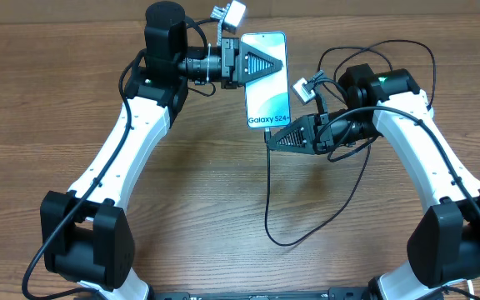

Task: Plug charger to phone and switch on socket
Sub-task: 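Push the USB-C plug into the phone's bottom port with the right gripper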

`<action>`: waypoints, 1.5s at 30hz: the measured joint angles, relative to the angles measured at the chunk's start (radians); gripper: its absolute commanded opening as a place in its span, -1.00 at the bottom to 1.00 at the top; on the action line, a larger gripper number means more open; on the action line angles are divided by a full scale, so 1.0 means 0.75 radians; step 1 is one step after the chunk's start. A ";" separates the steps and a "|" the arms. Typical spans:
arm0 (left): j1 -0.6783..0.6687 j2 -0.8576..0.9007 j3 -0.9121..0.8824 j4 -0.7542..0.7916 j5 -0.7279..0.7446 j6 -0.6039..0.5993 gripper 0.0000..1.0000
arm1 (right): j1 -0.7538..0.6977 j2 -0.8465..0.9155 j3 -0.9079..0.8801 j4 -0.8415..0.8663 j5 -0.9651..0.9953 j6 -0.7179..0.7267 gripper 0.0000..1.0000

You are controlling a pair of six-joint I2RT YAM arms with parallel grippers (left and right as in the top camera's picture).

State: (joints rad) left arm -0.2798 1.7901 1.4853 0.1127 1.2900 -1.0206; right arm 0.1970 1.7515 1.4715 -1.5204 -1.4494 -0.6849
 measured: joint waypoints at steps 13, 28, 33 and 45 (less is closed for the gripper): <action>0.016 -0.001 0.000 -0.021 -0.005 0.040 -0.92 | 0.000 0.000 -0.001 -0.038 0.009 0.031 -0.93; 0.018 -0.001 0.000 -0.125 -0.020 0.100 -0.92 | 0.000 0.000 -0.001 -0.013 0.018 0.038 -0.93; 0.017 0.000 0.000 -0.126 -0.036 0.078 -0.91 | 0.000 0.000 -0.001 -0.011 0.012 0.041 -0.93; 0.015 -0.001 0.000 -0.131 -0.038 0.008 -0.92 | 0.000 0.000 0.000 -0.008 -0.003 0.042 -0.92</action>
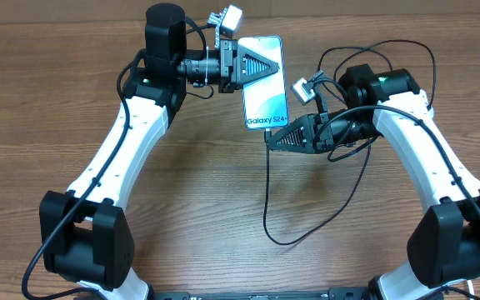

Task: Plug charger to phone and switch on socket
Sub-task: 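Push the USB-C plug into the phone's bottom port with the right gripper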

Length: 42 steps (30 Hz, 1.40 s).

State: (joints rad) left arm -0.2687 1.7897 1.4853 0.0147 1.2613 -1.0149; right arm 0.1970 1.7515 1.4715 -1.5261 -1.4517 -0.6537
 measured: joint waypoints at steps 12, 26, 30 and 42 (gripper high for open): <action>0.022 0.001 0.000 0.002 -0.009 0.055 -0.92 | 0.007 -0.001 -0.011 0.282 0.001 0.232 -0.92; 0.040 0.000 0.008 0.001 -0.074 0.066 -0.92 | 0.007 -0.001 -0.023 0.526 -0.008 0.542 -0.92; 0.050 0.000 0.020 -0.013 -0.109 0.067 -0.92 | 0.005 -0.001 -0.037 0.695 -0.024 0.681 -0.92; -0.044 0.001 0.012 -0.095 0.078 0.072 -0.92 | -0.015 -0.003 -0.032 0.845 -0.070 0.837 0.08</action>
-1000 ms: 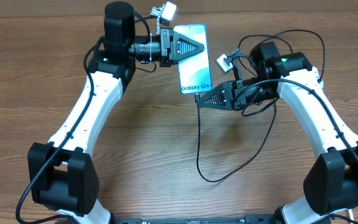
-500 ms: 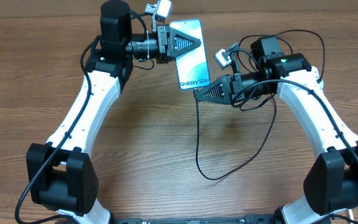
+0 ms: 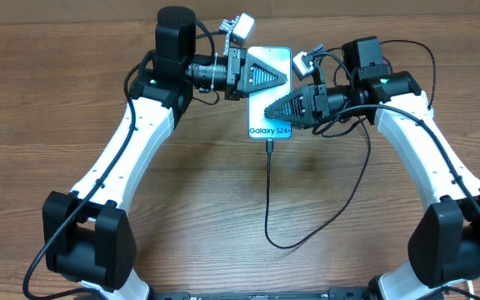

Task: Plug charger to phone and switch on socket

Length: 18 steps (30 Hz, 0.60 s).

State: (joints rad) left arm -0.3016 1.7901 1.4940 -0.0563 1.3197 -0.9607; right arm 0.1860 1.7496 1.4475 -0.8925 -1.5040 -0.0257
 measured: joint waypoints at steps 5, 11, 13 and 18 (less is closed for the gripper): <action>0.000 0.000 -0.001 0.000 0.011 0.070 -0.88 | 0.001 0.000 0.000 -0.024 0.034 0.008 -0.40; 0.000 0.000 -0.003 -0.003 -0.025 0.143 -0.72 | 0.006 -0.001 0.007 -0.013 0.026 0.003 -0.92; 0.001 0.000 -0.005 -0.011 -0.044 0.143 -0.66 | 0.005 -0.002 0.010 -0.002 0.025 -0.006 -0.92; 0.000 0.000 -0.006 -0.002 -0.061 0.168 0.68 | 0.006 -0.002 0.010 -0.011 0.077 0.002 -0.93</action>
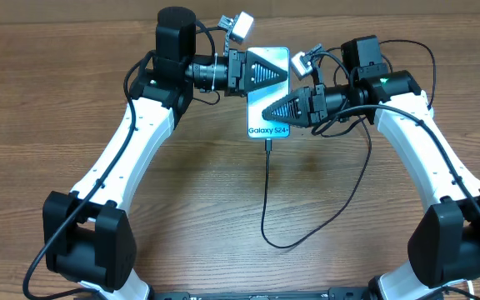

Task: Plug charger to phone and switch on socket

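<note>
The phone (270, 125), its pale screen reading "Galaxy S24+", lies face up at the far middle of the table. My left gripper (283, 73) reaches in from the left with a finger across the phone's upper part, apparently shut on it. From the right, my right gripper (265, 112) reaches over the phone's lower half; its fingers are stacked, so the gap is hidden. The charger plug (268, 144) sits in the phone's bottom edge. Its black cable (265, 208) runs toward me. No socket is in view.
The cable loops near the table's middle (286, 244), then climbs right under the right arm (423, 158). More black wires arch over the right wrist (390, 46). The wooden table (57, 125) surrounds both arms.
Hardly anything has changed. The right gripper's tip sits a little further left over the phone, and the cable's loop has shifted slightly left. The phone and plug have stayed put.
At first the left gripper held the phone's top, tilted, while the right gripper held the plug just below its bottom edge. It stood much the same later. By 0.6 s ago the phone lay square, the plug was in it, and the right gripper was over the phone.
</note>
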`<action>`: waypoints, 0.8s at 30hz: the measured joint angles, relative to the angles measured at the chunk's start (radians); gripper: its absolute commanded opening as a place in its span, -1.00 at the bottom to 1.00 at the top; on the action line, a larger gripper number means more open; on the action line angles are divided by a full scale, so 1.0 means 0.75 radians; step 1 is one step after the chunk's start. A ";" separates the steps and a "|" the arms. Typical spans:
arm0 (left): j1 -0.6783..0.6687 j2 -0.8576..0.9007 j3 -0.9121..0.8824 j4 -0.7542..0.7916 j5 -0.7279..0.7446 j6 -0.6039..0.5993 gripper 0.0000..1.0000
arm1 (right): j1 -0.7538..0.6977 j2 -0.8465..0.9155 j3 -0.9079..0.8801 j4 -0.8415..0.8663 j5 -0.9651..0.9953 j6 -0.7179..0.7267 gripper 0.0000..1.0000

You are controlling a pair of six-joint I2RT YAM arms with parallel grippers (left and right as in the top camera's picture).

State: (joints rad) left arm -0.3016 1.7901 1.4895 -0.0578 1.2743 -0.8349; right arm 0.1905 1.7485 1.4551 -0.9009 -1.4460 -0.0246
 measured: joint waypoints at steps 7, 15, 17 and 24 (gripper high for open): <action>0.149 0.000 0.001 -0.004 -0.052 0.010 1.00 | 0.003 0.000 0.000 -0.092 0.323 0.002 -0.92; 0.298 -0.001 0.001 -0.002 -0.066 0.011 1.00 | 0.008 0.014 0.002 -0.137 0.946 0.141 -0.92; 0.297 -0.001 0.001 -0.001 -0.066 0.011 0.99 | 0.009 0.062 0.000 -0.125 0.984 0.147 -0.92; 0.297 -0.001 0.001 -0.001 -0.066 0.011 1.00 | 0.008 0.185 -0.105 -0.034 1.033 0.160 -0.92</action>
State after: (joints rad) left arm -0.0788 1.7897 1.4899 -0.0582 1.2251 -0.8268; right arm 0.1967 1.8874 1.3766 -0.9264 -0.6716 0.0956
